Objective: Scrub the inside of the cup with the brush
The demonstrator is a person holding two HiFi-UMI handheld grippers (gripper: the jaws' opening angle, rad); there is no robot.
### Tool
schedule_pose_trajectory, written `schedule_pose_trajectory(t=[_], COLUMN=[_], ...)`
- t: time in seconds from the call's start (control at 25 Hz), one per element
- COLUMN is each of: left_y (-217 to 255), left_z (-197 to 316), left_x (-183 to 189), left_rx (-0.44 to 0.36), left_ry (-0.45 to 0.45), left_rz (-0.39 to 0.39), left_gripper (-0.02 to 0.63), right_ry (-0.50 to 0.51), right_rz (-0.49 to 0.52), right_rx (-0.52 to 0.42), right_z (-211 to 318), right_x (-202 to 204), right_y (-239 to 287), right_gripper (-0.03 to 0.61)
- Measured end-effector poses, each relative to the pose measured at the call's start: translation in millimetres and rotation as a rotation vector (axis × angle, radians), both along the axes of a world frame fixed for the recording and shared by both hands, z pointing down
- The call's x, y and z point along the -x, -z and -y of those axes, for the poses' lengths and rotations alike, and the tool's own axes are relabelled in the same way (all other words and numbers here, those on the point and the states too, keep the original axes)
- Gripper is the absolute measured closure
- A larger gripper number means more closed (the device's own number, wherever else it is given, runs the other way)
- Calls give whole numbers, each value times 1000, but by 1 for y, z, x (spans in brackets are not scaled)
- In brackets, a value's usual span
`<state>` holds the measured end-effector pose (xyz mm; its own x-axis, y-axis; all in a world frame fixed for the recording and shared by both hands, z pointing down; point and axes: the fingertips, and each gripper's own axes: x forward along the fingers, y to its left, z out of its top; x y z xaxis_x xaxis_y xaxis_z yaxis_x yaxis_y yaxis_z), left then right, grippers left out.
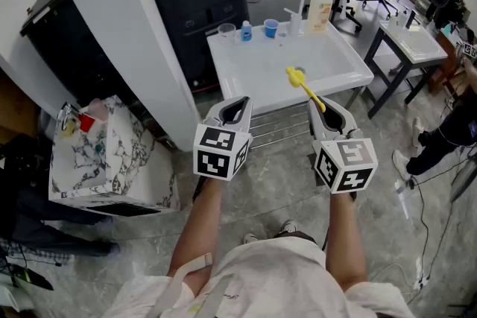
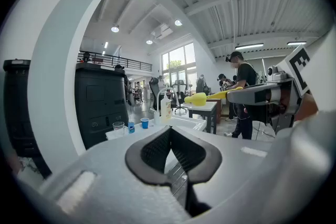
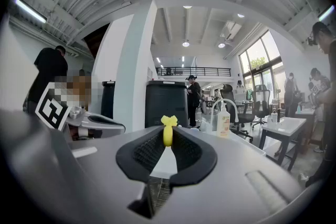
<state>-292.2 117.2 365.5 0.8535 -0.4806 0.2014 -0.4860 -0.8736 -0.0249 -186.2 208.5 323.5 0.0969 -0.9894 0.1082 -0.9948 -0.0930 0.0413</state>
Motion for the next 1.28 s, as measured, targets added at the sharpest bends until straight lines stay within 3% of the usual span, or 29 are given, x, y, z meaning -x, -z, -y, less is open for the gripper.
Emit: schedule_pose_trajectory(t=[0.68,1.28], left_y=[-8,0], left_z=[32,89], left_x=[-32,-134], left_rx=[6,17], left_ry=[14,117], left_rz=[-14,-22], left_gripper=[592,520], right_ry=[1,126], right_rz=[27,66], right_rx=[-10,-9], right_z=[30,97], right_x=[-35,-144], right_y=[-5,-2], right_gripper=[541,541])
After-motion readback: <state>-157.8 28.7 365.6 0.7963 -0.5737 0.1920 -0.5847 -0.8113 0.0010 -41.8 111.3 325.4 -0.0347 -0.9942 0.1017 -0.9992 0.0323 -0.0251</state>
